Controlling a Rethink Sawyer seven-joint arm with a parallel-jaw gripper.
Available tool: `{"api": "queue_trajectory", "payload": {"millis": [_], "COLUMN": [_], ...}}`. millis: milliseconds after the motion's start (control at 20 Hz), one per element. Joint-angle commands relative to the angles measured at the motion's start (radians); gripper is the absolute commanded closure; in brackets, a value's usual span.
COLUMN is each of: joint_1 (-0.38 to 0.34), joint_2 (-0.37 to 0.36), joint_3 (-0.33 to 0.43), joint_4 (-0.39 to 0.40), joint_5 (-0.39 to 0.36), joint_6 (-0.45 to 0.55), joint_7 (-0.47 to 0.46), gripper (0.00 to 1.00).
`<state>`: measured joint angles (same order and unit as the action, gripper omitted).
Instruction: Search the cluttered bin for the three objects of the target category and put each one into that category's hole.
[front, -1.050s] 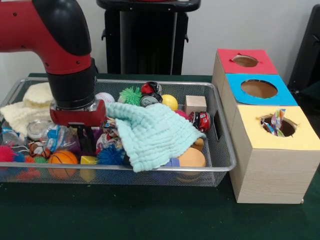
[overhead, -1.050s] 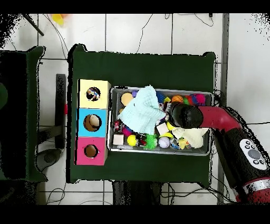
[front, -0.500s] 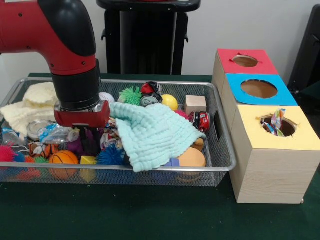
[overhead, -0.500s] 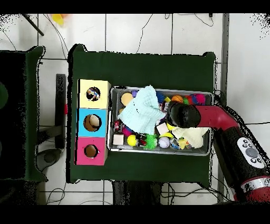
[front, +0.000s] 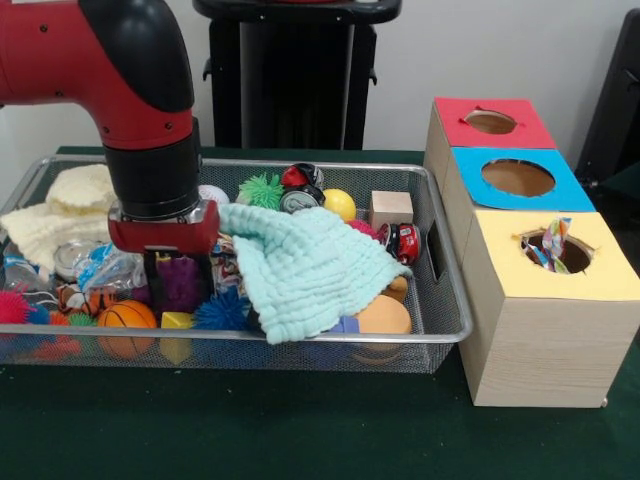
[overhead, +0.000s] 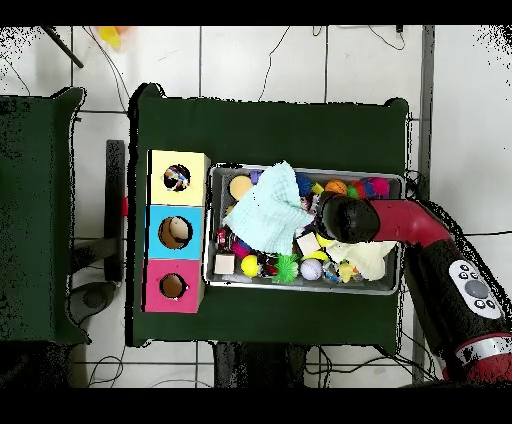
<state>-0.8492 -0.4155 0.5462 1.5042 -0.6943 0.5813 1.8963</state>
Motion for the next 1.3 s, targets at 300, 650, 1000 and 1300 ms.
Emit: {"api": "queue_trajectory", "payload": {"millis": [300,650,1000,1300], "joint_1": [-0.056,-0.058,-0.069,-0.073], "joint_2": [-0.065,-0.111,-0.104,-0.109], "joint_3": [0.014,0.025,0.032,0.030], "joint_4": [0.134,0.151,0.153,0.174], "joint_5": [0.033,0.050,0.063,0.068], "joint_6": [0.012,0.007,0.014,0.006], "joint_7": [-0.075,-0.056,-0.079,-0.077], "gripper": [0.00,0.00,0.00,0.00]}}
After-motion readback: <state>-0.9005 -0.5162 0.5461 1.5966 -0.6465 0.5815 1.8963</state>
